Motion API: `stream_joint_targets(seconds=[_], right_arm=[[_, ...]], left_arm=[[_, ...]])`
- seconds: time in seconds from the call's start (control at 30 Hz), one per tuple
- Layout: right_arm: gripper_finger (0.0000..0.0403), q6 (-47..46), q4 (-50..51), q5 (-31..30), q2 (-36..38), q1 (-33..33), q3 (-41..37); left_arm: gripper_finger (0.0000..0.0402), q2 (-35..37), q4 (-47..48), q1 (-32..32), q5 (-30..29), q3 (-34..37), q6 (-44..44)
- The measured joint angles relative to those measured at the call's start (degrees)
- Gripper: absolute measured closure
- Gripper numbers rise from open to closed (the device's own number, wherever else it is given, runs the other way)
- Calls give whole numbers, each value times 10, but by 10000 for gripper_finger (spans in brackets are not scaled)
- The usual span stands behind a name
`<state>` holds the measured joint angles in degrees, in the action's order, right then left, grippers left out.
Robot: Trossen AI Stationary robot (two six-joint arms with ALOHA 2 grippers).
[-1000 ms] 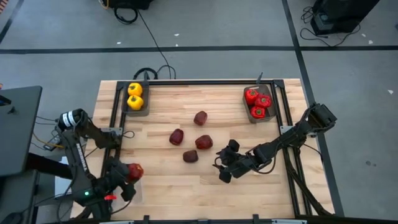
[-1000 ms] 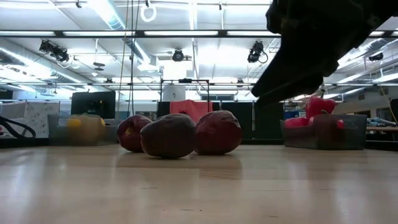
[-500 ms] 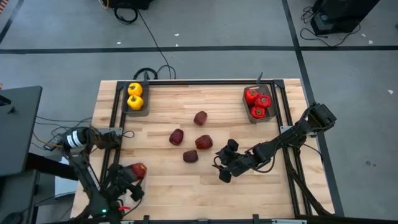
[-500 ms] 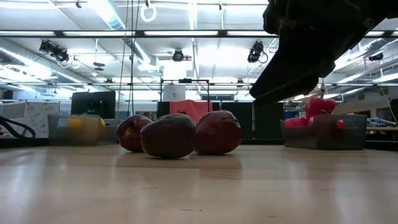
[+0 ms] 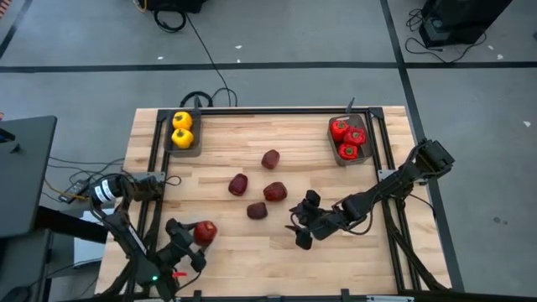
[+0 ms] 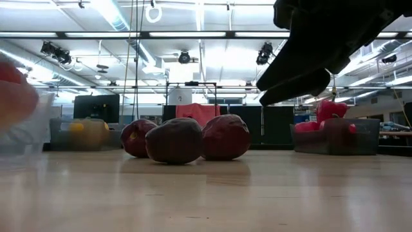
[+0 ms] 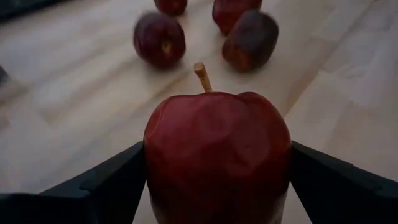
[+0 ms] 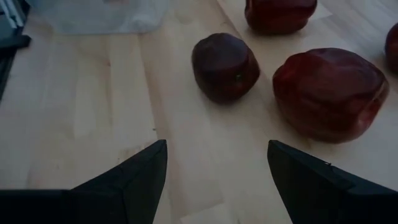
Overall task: Sort produce into baskets
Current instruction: Put the red apple into the transparent bin
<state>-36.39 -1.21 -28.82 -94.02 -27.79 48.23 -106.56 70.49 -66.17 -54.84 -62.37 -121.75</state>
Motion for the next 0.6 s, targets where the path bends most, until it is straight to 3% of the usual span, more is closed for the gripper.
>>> stream_joint_targets(seconds=[0.17, 0.33, 0.5, 0.6], right_arm=[[116, 2, -16, 0, 0, -10, 0], [116, 61, -106, 16, 0, -1, 0], [129, 169, -305, 122, -35, 51, 9], [153, 189, -346, 203, -86, 95, 52]], left_arm=[[35, 2, -124, 2, -10, 52, 23], [31, 3, -137, 2, -8, 56, 37], [31, 3, -129, 2, -2, 56, 45], [36, 2, -125, 1, -30, 52, 75]])
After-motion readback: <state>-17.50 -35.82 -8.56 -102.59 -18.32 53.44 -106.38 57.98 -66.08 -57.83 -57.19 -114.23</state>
